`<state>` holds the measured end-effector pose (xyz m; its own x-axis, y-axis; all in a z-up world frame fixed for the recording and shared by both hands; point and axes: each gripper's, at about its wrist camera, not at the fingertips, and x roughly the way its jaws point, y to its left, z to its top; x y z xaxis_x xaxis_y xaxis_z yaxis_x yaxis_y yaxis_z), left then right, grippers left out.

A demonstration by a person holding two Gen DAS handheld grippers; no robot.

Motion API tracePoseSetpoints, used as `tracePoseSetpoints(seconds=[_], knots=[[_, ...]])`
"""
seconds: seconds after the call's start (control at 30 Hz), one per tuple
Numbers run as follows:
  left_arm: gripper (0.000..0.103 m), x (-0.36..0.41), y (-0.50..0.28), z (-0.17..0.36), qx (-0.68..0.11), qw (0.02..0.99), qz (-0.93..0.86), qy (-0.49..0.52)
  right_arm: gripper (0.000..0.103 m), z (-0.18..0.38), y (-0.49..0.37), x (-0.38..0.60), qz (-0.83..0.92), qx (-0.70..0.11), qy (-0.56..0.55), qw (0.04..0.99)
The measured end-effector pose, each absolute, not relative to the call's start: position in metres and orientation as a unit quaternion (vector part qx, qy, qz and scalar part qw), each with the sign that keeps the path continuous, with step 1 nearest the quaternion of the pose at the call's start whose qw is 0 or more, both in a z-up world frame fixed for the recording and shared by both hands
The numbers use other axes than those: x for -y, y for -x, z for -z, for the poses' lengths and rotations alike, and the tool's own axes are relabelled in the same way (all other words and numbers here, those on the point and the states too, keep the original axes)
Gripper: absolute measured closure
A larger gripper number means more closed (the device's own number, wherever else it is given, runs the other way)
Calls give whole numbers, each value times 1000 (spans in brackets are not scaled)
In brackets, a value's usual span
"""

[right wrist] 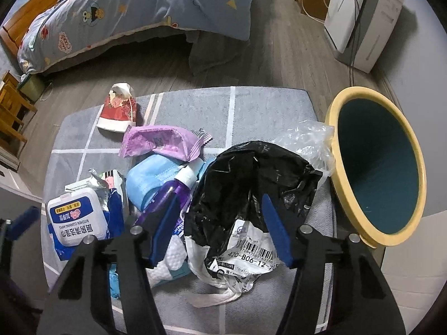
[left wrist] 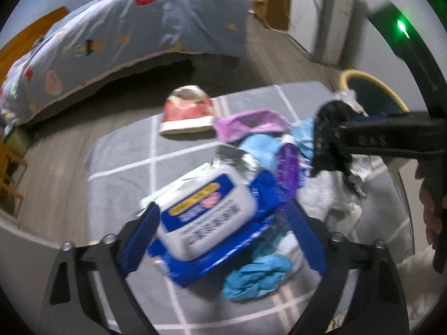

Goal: Collect trash
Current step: 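Grasp the black plastic bag with the right gripper while the left grasps the blue wipe pack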

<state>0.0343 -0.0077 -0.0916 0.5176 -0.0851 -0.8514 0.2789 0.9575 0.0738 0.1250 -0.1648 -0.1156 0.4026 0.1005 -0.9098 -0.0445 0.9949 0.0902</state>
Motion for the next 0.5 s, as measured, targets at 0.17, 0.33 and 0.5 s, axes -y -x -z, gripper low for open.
tracePoseSetpoints(seconds=[0.17, 0.33, 0.5], knots=[[34, 29, -39, 107, -497, 851, 125, -117, 49, 119, -126, 170, -44, -551, -36, 833], [45, 43, -41, 117, -503, 842, 136, -140, 53, 124, -130, 169, -47, -556, -34, 829], [69, 47, -47, 123, -504, 839, 135, -155, 65, 131, -133, 167, -48, -561, -27, 826]])
